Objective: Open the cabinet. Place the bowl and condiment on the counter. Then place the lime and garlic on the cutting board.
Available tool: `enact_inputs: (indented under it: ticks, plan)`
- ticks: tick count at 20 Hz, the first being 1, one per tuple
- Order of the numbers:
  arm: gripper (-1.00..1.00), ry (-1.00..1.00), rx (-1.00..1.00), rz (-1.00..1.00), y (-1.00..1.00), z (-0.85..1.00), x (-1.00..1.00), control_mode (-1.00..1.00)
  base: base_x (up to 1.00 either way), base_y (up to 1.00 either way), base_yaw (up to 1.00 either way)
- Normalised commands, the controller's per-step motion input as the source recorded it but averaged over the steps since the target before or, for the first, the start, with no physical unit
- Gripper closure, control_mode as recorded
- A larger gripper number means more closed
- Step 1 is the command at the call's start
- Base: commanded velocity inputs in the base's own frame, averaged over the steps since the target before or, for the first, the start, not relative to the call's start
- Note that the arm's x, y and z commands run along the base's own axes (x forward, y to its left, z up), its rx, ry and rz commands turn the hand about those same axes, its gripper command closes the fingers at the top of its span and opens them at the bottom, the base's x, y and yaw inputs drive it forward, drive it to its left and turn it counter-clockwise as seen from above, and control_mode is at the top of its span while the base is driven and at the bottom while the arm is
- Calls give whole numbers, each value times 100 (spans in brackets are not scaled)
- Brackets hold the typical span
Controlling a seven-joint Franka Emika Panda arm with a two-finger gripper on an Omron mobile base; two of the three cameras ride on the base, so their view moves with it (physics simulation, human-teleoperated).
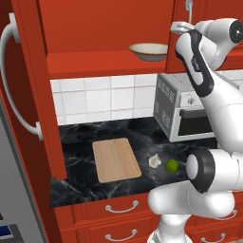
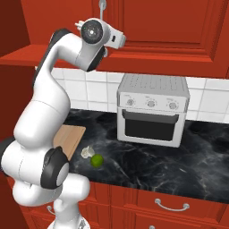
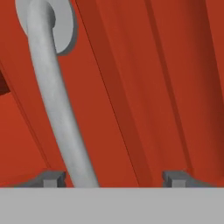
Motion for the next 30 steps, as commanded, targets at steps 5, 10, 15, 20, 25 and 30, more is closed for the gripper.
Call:
enact_inputs:
  ticks: [5, 10, 15, 20, 25, 30]
  plan:
    - [100, 0, 0, 0, 0, 0, 0, -100, 0, 0, 0]
    - [100, 0, 0, 0, 0, 0, 0, -100, 0, 0, 0]
    - [100, -1, 0, 0, -2, 5, 0, -100, 0, 0, 0]
    - [100, -2, 0, 0, -17, 15, -2, -100, 0, 0, 0]
    - [100, -1, 0, 0, -22, 23, -3, -100, 0, 0, 0]
    - [100, 0, 0, 0, -28, 35, -7, -100, 0, 0, 0]
